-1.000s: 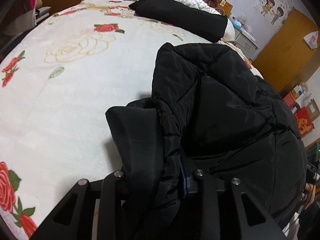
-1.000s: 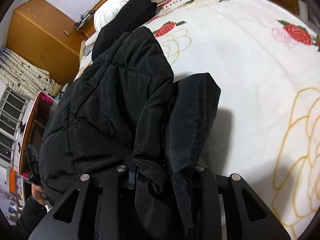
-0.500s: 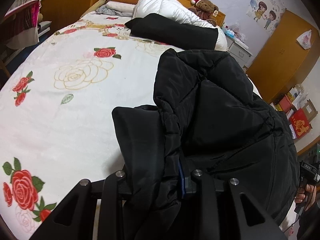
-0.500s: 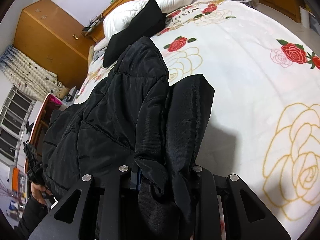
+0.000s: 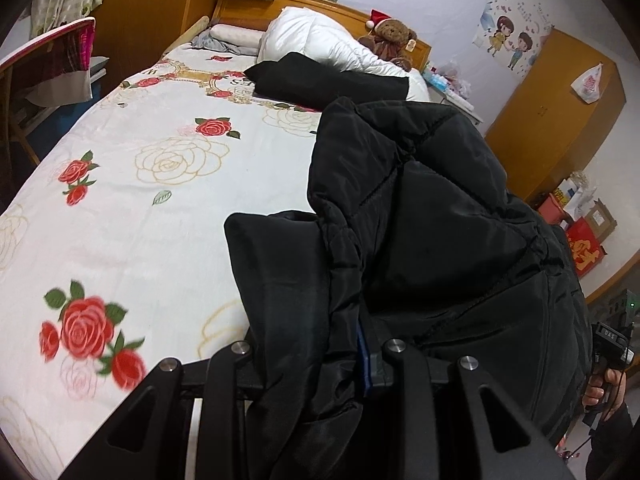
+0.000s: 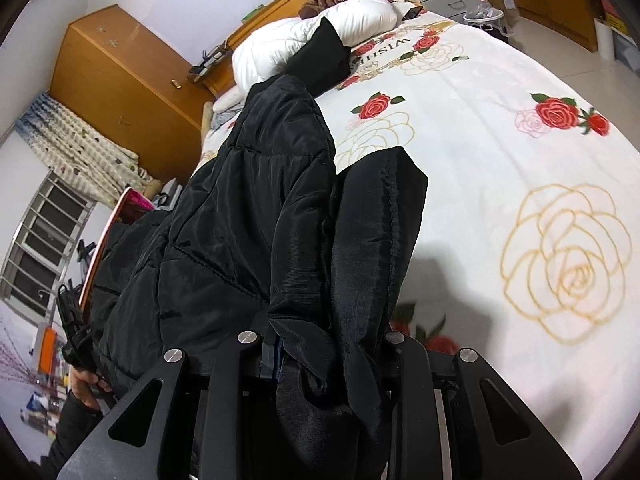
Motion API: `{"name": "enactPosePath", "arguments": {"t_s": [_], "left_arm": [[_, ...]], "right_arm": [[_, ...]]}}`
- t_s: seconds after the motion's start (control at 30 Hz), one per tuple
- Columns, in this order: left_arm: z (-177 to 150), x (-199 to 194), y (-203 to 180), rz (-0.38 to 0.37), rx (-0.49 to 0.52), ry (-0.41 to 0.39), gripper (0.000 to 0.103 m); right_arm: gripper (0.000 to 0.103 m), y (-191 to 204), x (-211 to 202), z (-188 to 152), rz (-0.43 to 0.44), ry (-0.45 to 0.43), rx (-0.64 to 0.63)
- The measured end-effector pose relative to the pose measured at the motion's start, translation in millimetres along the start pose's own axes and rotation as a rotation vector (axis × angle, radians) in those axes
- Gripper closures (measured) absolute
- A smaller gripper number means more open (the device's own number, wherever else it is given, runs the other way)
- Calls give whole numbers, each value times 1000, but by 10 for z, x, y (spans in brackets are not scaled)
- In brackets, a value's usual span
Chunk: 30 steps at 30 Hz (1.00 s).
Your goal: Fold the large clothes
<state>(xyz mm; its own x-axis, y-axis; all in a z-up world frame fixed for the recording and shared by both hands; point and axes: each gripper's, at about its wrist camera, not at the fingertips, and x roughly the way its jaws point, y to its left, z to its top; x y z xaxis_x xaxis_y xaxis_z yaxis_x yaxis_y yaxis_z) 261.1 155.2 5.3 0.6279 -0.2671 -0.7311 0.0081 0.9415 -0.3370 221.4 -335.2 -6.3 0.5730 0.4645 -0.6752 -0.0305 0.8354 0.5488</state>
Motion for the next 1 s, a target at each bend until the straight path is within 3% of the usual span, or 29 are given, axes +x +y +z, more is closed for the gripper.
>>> {"name": "enactPosePath", "arguments": {"t_s": [0.27,0.53,0.7,0.83,0.9,1.0], "left_arm": [[-592,-218,80,-12,-10,44,72],[-1145,290,342,36,-68,160,71],[-1271,379,477,20,-102,161,67],[-1273,342,485,19,-128,159,58],[-1262,300,503,33,-136,162,50],[-1243,177,557,45,-153,162,48]], "right_arm": [[76,-90,-154,-463,4,35,35],[74,-562,209,-762,-43,132,136],[63,-648,309,-746,-42,150,153],[46,-700,279,-750,-53,142,186],[45,-677,210,-759,-54,133,200],[43,-594,31,-709,-91,107,174]]}}
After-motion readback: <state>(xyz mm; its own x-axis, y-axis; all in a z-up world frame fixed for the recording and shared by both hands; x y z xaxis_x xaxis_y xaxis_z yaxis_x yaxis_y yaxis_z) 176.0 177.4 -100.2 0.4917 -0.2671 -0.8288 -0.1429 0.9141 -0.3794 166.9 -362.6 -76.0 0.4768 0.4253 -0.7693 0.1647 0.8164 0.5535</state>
